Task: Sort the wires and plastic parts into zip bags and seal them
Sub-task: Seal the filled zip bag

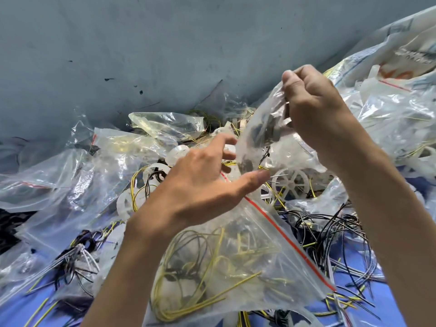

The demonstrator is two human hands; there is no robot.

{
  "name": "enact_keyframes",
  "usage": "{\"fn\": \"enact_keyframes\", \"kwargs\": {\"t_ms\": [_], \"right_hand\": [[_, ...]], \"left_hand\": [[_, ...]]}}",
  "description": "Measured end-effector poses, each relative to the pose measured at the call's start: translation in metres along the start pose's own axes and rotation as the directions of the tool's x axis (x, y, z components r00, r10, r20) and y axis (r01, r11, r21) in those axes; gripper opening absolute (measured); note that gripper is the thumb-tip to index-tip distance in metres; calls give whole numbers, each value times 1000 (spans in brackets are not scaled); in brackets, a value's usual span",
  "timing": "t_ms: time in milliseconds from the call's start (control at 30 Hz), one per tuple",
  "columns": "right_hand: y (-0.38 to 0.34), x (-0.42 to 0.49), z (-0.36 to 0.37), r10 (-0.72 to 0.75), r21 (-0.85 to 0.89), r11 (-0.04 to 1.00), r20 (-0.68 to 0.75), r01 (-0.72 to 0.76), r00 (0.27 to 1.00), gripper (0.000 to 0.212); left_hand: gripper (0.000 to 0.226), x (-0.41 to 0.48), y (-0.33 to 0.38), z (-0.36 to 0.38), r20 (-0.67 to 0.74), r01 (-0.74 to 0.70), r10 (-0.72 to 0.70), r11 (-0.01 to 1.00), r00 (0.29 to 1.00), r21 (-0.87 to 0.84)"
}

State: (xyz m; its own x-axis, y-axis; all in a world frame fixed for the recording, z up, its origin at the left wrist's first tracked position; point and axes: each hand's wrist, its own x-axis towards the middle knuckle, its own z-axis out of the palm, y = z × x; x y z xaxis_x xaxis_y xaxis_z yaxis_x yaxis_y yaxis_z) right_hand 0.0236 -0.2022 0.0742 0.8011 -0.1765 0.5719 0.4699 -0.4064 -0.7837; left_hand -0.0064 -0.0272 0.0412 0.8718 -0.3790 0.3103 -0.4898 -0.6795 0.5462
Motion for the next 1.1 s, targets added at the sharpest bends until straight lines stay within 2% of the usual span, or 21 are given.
{"fn": "enact_keyframes", "kwargs": {"t_ms": [133, 233, 300, 333, 367, 433, 500, 533, 667, 800, 833, 900, 967, 1000, 1100], "right_hand": [[-7, -3, 2, 68, 199, 977, 60, -78, 996, 26], [-14, -6, 3, 54, 330, 939, 144, -99, 988, 23], [-17, -9, 5, 12, 403, 907, 265, -122, 964, 18], [-16, -10, 5, -16, 364, 924, 338, -115, 941, 21], [-15, -12, 4, -33, 277, 957, 417, -92, 908, 31], [-13, -15, 6, -20, 127, 990, 542, -58, 840, 67], [-7, -16, 9, 14, 67, 996, 569, -63, 822, 98], [-5, -15, 9, 26, 60, 996, 557, -71, 830, 103], [-3, -13, 4, -8, 99, 994, 551, -56, 834, 89], [-8, -16, 0, -85, -72, 983, 643, 171, 761, 91], [-8, -16, 1, -97, -110, 970, 635, 214, 766, 83], [-8, -15, 3, -125, -129, 961, 582, 243, 804, 49], [-8, -15, 5, -104, -85, 981, 542, 177, 834, 21], [-8, -15, 5, -80, -37, 992, 529, 118, 845, 16], [-9, -14, 3, 29, 123, 987, 503, -105, 864, 18]], "left_hand": [[44, 2, 7, 11, -81, -36, 37, 999, 996, 16], [17, 6, 4, 14, -168, -35, 15, 993, 986, -113], [24, 9, 1, 13, -161, -6, -46, 952, 986, -307], [28, 9, 0, 12, -150, 6, -67, 926, 986, -378], [30, 10, -1, 11, -149, 3, -72, 907, 986, -421], [31, 10, -2, 9, -176, -28, -60, 888, 982, -459], [30, 11, -2, 8, -211, -59, -52, 872, 976, -486], [28, 11, -1, 7, -216, -73, -46, 858, 975, -509], [28, 10, 1, 6, -190, -78, -44, 805, 981, -589], [21, 10, 1, 4, -214, -92, -48, 795, 976, -600], [22, 10, 1, 3, -212, -96, -46, 784, 976, -613], [20, 10, 1, 1, -200, -105, -30, 770, 979, -629], [14, 9, 1, 0, -179, -102, -21, 751, 984, -653], [12, 9, 1, 0, -169, -94, -27, 741, 985, -665], [13, 9, 0, -2, -179, -70, -69, 741, 981, -668]]}}
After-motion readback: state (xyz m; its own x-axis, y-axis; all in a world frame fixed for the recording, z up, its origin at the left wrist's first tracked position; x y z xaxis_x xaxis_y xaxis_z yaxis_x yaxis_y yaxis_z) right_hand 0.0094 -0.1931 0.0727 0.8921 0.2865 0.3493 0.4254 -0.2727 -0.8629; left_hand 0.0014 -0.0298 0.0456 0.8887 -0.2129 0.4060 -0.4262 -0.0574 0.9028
